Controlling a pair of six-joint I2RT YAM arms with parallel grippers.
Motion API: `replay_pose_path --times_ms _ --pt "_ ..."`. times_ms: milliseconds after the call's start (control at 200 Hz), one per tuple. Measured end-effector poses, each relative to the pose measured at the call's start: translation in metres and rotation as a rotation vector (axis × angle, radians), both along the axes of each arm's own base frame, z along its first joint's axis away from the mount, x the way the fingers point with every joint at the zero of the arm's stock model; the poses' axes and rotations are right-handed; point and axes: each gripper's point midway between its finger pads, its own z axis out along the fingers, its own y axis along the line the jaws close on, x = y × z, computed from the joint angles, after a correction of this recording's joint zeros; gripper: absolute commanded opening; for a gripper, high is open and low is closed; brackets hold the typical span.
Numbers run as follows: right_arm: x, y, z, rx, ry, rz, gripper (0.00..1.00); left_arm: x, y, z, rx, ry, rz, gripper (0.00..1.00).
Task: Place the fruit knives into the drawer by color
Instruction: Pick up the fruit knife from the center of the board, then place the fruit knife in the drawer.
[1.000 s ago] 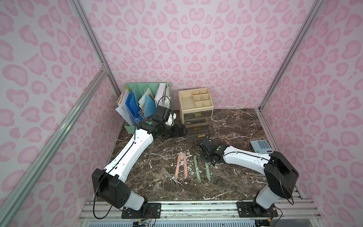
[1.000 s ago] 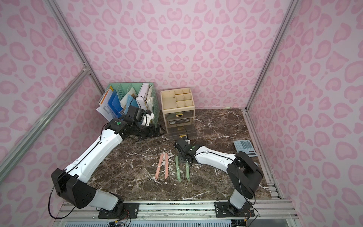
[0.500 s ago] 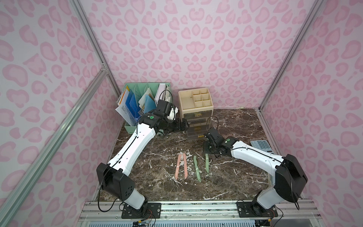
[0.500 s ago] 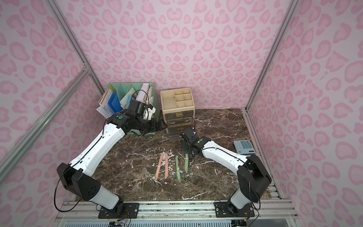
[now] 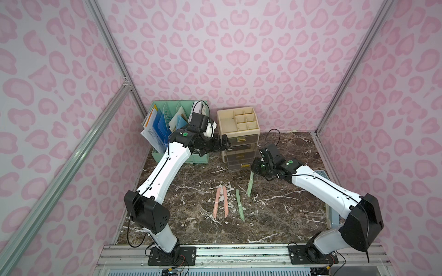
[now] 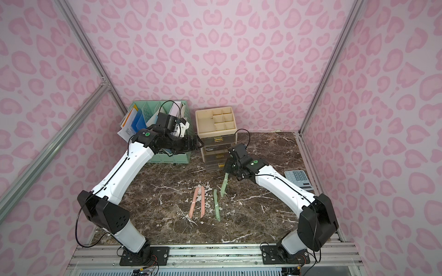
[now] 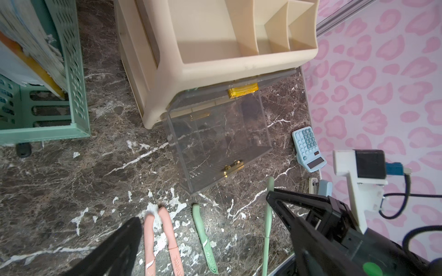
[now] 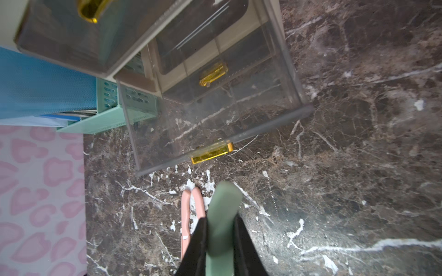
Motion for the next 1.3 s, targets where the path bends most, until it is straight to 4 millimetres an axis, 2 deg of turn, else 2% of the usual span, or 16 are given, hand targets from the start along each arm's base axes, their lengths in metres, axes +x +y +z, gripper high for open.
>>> replay_pose_path --times_ms 210,505,730,935,1105,1300 --pt "0.021 0.003 0.026 0.131 -0.01 -0.079 0.17 0.016 -0.003 0.009 -0.012 -0.024 0.002 0.98" --pt "0.061 -0.002 0.039 0.266 0.014 -0.22 0.18 0.037 -0.006 0.012 -0.034 -0.033 0.003 0.98" --pt "0.083 0.002 0.026 0.337 0.074 -0.299 0.18 0.051 -0.003 0.008 -0.044 -0.029 0.009 0.98" --pt "0.092 0.005 0.013 0.401 0.129 -0.379 0.18 0.06 -0.006 0.007 -0.061 -0.031 0.001 0.98" --pt "0.106 0.011 0.022 0.444 0.126 -0.408 0.2 0.064 -0.008 0.005 -0.067 -0.03 -0.002 0.98" --pt "0.121 0.013 0.017 0.45 0.142 -0.446 0.21 0.071 -0.008 0.007 -0.078 -0.041 -0.001 0.98"
